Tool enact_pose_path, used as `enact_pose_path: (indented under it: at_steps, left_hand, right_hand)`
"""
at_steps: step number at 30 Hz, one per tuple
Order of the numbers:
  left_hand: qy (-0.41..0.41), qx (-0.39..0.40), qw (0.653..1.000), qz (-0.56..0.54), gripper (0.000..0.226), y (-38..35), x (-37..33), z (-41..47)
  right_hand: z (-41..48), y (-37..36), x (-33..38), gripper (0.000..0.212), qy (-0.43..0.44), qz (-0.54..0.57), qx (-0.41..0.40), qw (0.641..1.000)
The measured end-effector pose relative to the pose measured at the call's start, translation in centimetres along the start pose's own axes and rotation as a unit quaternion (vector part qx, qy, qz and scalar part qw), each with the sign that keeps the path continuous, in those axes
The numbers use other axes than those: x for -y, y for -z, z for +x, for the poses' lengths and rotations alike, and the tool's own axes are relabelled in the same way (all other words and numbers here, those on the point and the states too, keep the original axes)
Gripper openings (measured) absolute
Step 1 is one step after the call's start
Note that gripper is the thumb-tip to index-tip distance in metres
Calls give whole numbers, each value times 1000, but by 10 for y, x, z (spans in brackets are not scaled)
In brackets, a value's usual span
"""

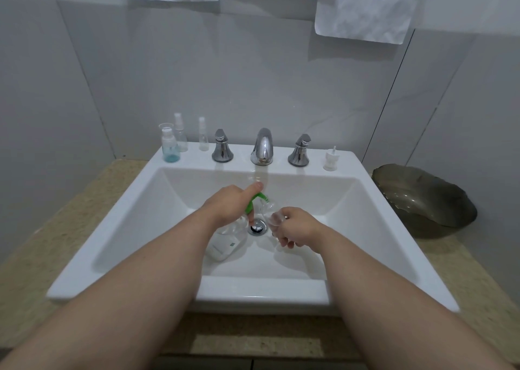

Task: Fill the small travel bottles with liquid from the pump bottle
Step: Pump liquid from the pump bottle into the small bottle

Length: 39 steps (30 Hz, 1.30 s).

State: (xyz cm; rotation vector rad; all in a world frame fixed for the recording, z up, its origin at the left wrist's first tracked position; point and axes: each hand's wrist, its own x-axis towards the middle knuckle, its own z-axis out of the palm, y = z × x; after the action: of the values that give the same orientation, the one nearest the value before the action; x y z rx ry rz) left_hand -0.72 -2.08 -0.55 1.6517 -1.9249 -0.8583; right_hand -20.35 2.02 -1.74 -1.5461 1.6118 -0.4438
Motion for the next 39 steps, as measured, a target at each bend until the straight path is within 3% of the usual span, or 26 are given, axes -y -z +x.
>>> enact_pose_path:
  at_steps: [17,27,39]
  left_hand:
    - [0,23,1000,3,65,0,0,3]
    - [4,-2,1000,15,96,4,-1,-3]
    - [2,-5,1000,12,90,3,0,-3]
  right_hand:
    - [-1,0,1,6,-9,-2,8,1000]
    - [0,1,0,13,-9,9,8,1000]
    - [-2,1,1,12,-4,14,6,1000]
